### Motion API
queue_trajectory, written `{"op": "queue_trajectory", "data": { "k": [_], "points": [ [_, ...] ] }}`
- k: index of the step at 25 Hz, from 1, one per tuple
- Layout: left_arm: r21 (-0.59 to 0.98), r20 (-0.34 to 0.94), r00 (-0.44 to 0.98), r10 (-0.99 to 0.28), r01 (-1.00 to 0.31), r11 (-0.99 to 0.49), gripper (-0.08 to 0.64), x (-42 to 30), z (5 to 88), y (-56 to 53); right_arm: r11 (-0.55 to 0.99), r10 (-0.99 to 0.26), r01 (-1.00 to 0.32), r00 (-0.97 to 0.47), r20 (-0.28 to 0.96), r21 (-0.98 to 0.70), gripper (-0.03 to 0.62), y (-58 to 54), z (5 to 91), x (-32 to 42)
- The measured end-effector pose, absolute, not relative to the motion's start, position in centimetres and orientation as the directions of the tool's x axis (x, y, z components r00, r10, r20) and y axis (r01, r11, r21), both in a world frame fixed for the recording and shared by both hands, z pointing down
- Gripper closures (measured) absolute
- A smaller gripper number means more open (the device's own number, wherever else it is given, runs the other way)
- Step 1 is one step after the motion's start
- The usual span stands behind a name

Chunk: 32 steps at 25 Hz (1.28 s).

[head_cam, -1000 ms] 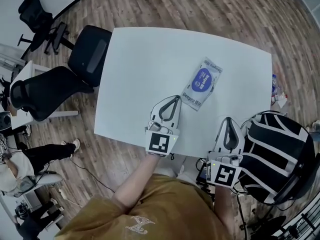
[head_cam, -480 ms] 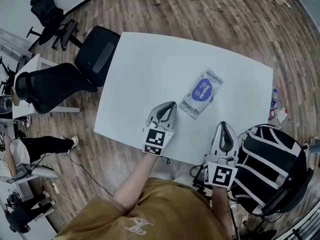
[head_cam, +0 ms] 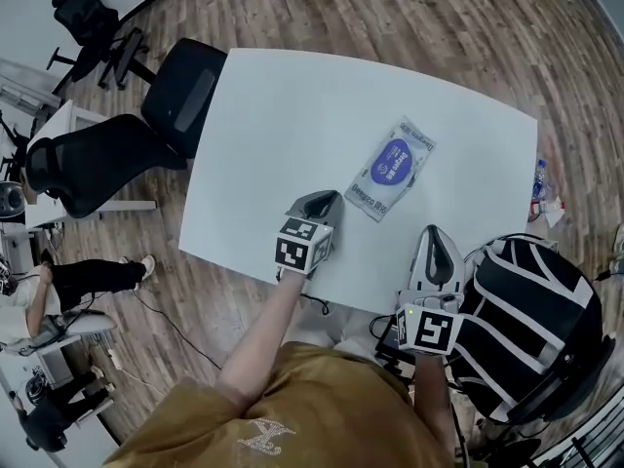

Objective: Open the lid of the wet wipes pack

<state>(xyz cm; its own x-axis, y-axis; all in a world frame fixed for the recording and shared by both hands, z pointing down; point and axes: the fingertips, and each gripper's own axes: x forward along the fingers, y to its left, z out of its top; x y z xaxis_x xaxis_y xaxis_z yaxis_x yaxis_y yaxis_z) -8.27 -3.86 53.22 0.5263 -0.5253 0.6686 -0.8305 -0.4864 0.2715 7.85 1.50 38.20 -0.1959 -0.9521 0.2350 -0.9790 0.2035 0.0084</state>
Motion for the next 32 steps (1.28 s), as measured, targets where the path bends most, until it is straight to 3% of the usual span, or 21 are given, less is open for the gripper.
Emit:
{"op": "queue_trajectory", "data": {
  "k": [11, 19, 27, 32],
  "points": [
    [0.411, 0.742, 0.572, -0.35, -0.801, -0.436, 0.454, -7.3, 56.6, -3.4, 0.227, -0.943, -0.974, -0.215, 0.255, 0.018, 0.584, 1.0, 39.1, 7.3],
    [0.522, 0.73, 0.615, -0.298, -0.783, -0.339, 0.456, -7.4, 56.7, -4.2, 0.181, -0.947, -0.983, -0.186, 0.261, -0.044, 0.584, 0.8, 39.7, 8.7],
    [0.724, 0.634, 0.744, -0.211, -0.667, -0.176, 0.457, -5.9, 56.5, -4.6, 0.157, -0.953, -0.987, -0.162, 0.257, -0.04, 0.584, 0.9, 39.7, 9.6],
    [0.754, 0.611, 0.757, -0.23, -0.645, -0.121, 0.518, -6.2, 56.7, -5.1, 0.157, -0.952, -0.987, -0.162, 0.259, -0.039, 0.584, 1.1, 39.8, 9.7]
  ]
}}
